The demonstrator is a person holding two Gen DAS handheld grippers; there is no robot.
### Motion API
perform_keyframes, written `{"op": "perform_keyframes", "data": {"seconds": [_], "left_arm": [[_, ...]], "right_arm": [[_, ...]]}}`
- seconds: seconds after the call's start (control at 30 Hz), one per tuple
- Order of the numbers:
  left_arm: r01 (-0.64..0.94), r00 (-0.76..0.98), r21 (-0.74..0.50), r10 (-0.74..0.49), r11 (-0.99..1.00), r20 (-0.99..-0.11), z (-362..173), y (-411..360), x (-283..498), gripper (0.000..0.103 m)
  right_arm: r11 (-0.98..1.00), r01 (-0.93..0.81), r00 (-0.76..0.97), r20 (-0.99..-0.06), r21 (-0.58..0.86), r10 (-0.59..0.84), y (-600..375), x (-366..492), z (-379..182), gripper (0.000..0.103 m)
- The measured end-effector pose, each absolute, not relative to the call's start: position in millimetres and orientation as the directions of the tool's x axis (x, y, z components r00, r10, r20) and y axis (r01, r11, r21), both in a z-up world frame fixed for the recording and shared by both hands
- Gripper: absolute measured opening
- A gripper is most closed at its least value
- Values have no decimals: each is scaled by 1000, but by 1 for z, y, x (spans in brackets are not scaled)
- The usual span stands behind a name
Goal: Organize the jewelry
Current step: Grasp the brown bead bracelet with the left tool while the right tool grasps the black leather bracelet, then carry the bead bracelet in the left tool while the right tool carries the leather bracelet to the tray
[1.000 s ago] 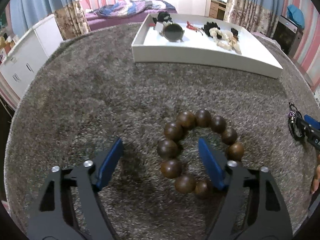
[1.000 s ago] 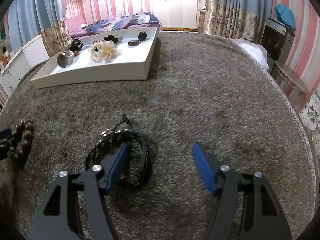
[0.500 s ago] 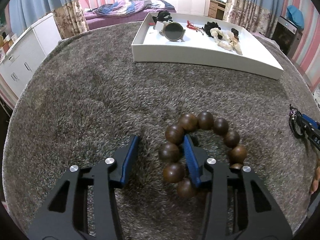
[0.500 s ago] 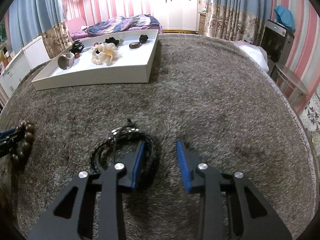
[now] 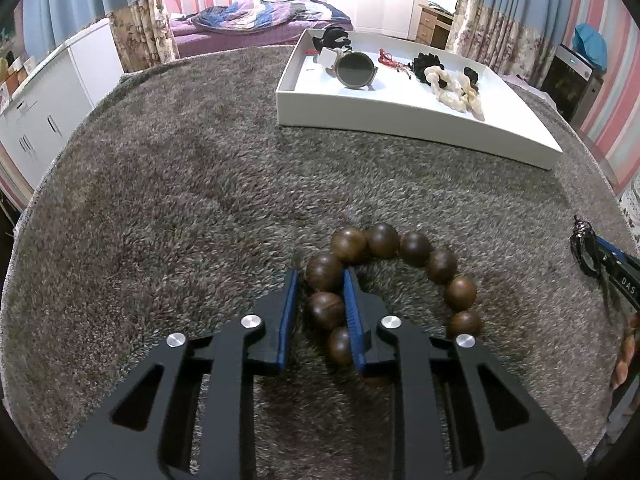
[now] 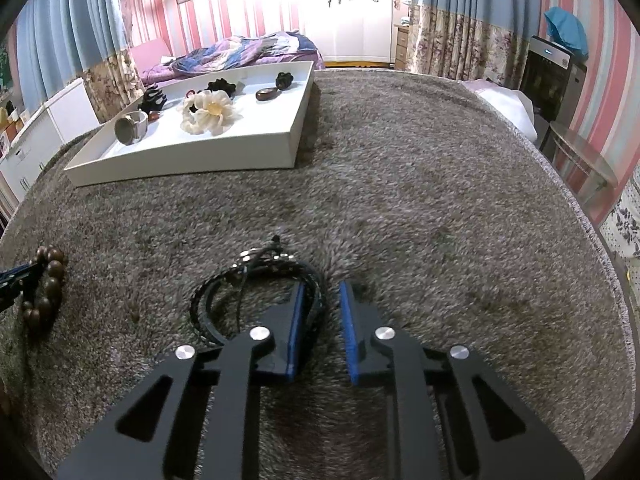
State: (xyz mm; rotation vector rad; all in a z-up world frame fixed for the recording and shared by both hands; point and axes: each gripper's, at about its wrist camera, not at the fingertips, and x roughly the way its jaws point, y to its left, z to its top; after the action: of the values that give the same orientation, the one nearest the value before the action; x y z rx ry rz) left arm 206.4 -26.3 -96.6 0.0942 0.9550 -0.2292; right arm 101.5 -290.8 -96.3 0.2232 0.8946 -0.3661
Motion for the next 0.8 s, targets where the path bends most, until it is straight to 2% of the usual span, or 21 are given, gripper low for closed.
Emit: {"op": "perform_keyframes", "data": {"seconds": [0.1,0.33,0.8], "left_arm": [[229,573,-23,-154,973,-805,-92,-24,205,18],[197,590,-56,-164,979,-791,-85,-14,206,18],[246,625,-58,-204,968,-753,-57,-24,193,18]], "right_arm": [[914,403,571,-792,40,-217,-292,101,-96,11],[915,400,574,-793,55,-204,-293,103,-94,9],[928,361,615,-771,90,-164,-285,112,-72,5]]}}
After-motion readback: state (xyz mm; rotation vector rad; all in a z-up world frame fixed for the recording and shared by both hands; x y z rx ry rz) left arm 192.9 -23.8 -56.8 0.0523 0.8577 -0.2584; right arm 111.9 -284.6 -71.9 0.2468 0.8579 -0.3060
